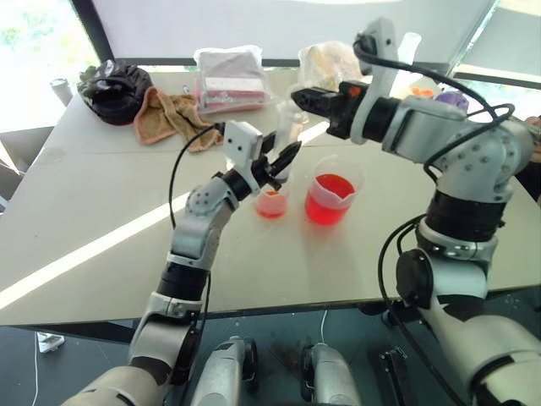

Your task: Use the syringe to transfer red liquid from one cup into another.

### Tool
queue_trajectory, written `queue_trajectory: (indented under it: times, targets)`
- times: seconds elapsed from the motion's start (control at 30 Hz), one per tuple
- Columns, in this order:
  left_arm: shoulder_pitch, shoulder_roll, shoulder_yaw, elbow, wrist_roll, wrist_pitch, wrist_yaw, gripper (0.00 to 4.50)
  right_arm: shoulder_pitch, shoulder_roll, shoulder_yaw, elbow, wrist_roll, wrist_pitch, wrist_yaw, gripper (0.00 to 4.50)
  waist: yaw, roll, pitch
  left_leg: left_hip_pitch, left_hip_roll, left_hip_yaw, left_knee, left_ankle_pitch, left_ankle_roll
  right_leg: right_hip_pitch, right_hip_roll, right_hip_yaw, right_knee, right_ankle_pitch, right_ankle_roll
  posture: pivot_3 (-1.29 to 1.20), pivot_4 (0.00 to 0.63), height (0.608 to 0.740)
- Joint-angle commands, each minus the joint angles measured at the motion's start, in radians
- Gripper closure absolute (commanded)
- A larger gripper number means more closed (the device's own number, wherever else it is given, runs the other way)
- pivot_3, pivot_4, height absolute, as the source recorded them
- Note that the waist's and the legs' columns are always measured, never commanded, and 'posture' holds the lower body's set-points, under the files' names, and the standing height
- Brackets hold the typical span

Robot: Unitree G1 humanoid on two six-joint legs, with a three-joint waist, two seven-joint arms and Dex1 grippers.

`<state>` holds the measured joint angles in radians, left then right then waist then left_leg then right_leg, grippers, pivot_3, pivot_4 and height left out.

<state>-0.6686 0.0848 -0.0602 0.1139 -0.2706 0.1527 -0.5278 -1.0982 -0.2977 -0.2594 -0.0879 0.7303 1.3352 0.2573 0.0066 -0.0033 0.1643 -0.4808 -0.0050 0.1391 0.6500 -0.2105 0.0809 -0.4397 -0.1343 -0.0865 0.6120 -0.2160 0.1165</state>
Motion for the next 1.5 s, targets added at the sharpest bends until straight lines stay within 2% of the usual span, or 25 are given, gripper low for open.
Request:
queue_trajectory:
  times: [0.03, 0.27, 0.3, 0.33, 0.37, 0.5, 0.9, 1.13, 1.33, 1.5]
  targets:
    - [-0.052, -0.011, 0.026, -0.066, -0.022, -0.004, 0.026, 3.10, 0.019, 0.067, 0.061, -0.001, 0.092, 0.117, 0.063, 4.43, 0.000, 0.000, 0.000, 0.000, 0.000, 0.000, 0.000, 0.000, 0.000, 0.000, 0.000, 0.000, 0.000, 0.000, 0.000, 0.00, 0.150, 0.740]
    - [-0.052, -0.005, 0.031, -0.070, -0.022, -0.001, 0.028, 3.10, 0.024, 0.058, 0.073, -0.009, 0.097, 0.122, 0.087, 4.43, -0.001, 0.000, 0.000, 0.000, 0.000, 0.000, 0.000, 0.000, 0.000, 0.000, 0.000, 0.000, 0.000, 0.000, 0.000, 0.00, 0.150, 0.740]
    - [-0.050, -0.005, 0.030, -0.072, -0.022, 0.000, 0.028, 3.10, 0.022, 0.056, 0.073, -0.009, 0.098, 0.122, 0.089, 4.09, -0.001, 0.000, 0.000, 0.000, 0.000, 0.000, 0.000, 0.000, 0.000, 0.000, 0.000, 0.000, 0.000, 0.000, 0.000, 0.00, 0.150, 0.740]
    - [-0.049, -0.004, 0.030, -0.072, -0.021, -0.001, 0.028, 3.10, 0.020, 0.053, 0.073, -0.008, 0.099, 0.121, 0.093, 3.57, -0.003, 0.000, 0.000, 0.000, 0.000, 0.000, 0.000, 0.000, 0.000, 0.000, 0.000, 0.000, 0.000, 0.000, 0.000, 0.00, 0.150, 0.740]
    - [-0.049, -0.004, 0.029, -0.072, -0.021, -0.001, 0.029, 3.10, 0.017, 0.050, 0.072, -0.008, 0.099, 0.121, 0.098, 3.33, -0.003, 0.000, 0.000, 0.000, 0.000, 0.000, 0.000, 0.000, 0.000, 0.000, 0.000, 0.000, 0.000, 0.000, 0.000, 0.00, 0.150, 0.740]
    - [-0.038, -0.001, 0.031, -0.083, -0.021, 0.004, 0.034, 3.10, 0.005, 0.020, 0.075, -0.012, 0.088, 0.117, 0.119, 1.43, -0.002, 0.000, 0.000, 0.000, 0.000, 0.000, 0.000, 0.000, 0.000, 0.000, 0.000, 0.000, 0.000, 0.000, 0.000, 0.00, 0.150, 0.740]
    - [-0.027, -0.009, 0.044, -0.101, -0.020, 0.005, 0.063, 3.10, -0.015, -0.222, 0.009, -0.011, 0.095, 0.107, 0.236, 1.43, 0.005, 0.000, 0.000, 0.000, 0.000, 0.000, 0.001, 0.000, 0.000, 0.000, -0.001, 0.000, 0.000, 0.000, 0.000, 0.00, 0.150, 0.740]
    - [-0.026, -0.019, 0.065, -0.120, -0.046, 0.048, 0.087, 3.10, -0.001, -0.308, -0.013, 0.003, 0.086, 0.081, 0.269, 1.43, 0.004, 0.000, 0.000, 0.001, 0.000, 0.000, 0.001, 0.000, 0.000, 0.001, -0.001, 0.000, 0.000, 0.000, 0.000, 0.00, 0.150, 0.740]
    - [-0.115, -0.018, 0.180, -0.199, -0.231, 0.309, 0.193, 3.10, 0.056, -0.355, -0.011, 0.000, 0.071, 0.075, 0.269, 1.43, 0.005, 0.000, 0.000, 0.000, 0.000, -0.001, 0.002, 0.000, 0.001, 0.001, -0.001, 0.000, 0.000, 0.000, 0.000, 0.00, 0.150, 0.740]
    - [-0.272, 0.001, 0.414, -0.138, -0.464, 0.620, 0.460, 3.10, 0.102, -0.343, -0.039, -0.025, 0.077, 0.090, 0.235, 1.43, 0.004, 0.000, 0.000, 0.001, 0.000, -0.001, 0.002, 0.001, 0.003, 0.002, 0.000, 0.000, 0.001, 0.000, 0.000, 0.00, 0.150, 0.740]
